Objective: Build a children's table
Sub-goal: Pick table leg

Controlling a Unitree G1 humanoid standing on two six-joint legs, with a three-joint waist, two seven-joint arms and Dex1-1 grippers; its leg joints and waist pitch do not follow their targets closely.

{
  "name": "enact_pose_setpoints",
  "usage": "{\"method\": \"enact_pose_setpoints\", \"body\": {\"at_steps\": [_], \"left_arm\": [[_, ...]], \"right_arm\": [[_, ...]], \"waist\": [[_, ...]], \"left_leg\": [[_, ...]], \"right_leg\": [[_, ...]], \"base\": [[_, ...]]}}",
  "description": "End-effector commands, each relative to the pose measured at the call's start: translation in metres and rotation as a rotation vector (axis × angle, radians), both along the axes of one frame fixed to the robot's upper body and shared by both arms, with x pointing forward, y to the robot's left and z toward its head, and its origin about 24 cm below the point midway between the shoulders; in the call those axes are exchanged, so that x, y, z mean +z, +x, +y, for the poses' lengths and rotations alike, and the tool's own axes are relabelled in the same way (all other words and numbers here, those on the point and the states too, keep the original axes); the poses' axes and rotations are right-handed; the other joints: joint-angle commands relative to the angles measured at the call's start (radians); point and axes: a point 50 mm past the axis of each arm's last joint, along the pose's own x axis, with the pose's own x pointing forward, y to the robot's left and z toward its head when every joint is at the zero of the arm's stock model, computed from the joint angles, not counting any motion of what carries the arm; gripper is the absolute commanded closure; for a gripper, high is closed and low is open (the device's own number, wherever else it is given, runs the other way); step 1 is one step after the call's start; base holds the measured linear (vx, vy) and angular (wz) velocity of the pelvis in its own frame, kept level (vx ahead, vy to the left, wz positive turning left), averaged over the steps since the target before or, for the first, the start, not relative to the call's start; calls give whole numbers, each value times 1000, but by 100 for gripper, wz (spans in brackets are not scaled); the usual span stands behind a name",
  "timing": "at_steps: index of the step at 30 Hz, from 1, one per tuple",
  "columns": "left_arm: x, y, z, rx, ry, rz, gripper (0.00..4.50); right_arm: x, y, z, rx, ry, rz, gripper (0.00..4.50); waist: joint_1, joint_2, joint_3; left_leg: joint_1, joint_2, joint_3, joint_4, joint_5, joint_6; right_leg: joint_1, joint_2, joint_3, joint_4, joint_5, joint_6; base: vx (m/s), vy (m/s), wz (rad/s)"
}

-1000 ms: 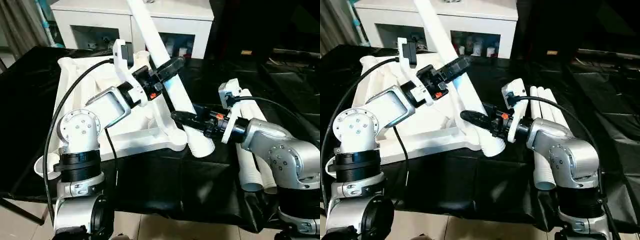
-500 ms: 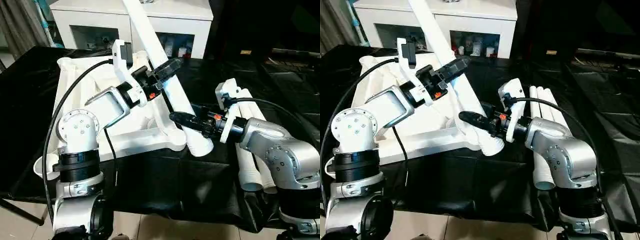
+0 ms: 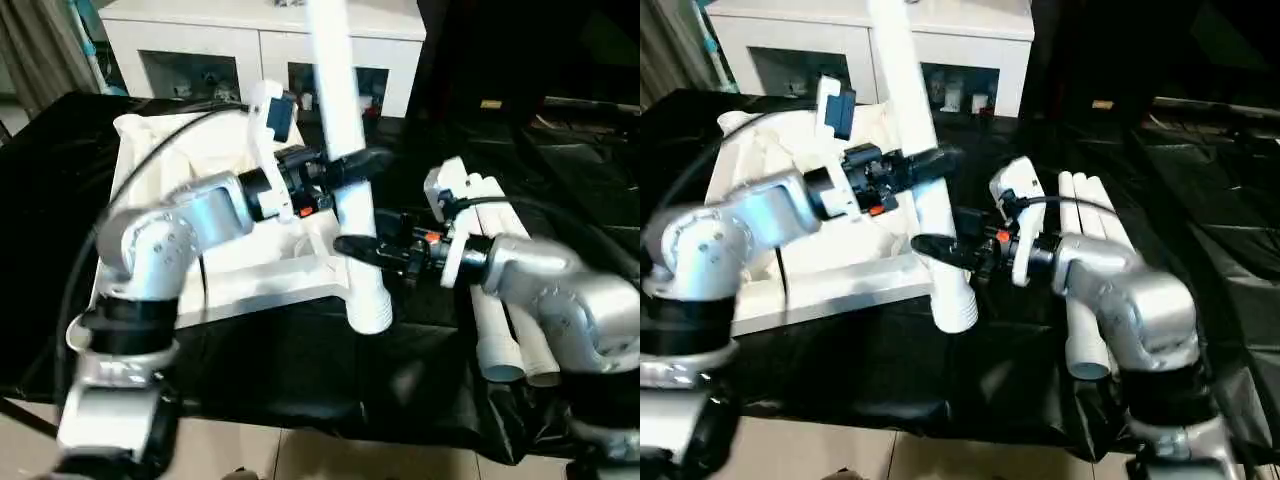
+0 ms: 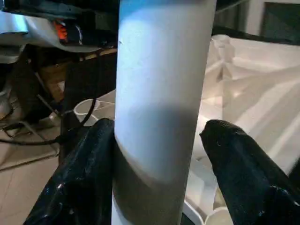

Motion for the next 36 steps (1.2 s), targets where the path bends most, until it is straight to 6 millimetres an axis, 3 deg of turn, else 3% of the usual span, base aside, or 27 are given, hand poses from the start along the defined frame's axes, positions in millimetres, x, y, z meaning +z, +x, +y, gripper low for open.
{"method": "enact_pose_setpoints", "body": {"at_steps": [1, 12, 36], "left_arm": [[15, -9, -5, -99, -13, -87, 273], [15, -14, -4, -204, 21, -133, 273], [14, -16, -6, -258, 19, -150, 273]], "right_arm": [[-2, 2, -3, 12, -19, -4, 142], [-8, -9, 1, 197, -67, 81, 142], [-19, -14, 4, 241, -92, 124, 142]], "waist": [[2, -12, -72], [4, -13, -72], [6, -11, -74]], "left_leg": [[-3, 44, -12, -62, 25, 56], [-4, 45, -12, -61, 21, 59], [-4, 45, -12, -59, 13, 50]], "right_leg": [[69, -76, 52, -63, -7, -219], [71, -75, 51, -62, -10, -234], [71, -74, 52, -61, -11, -239]], "base": [[0, 0, 0], [0, 0, 0], [0, 0, 0]]}}
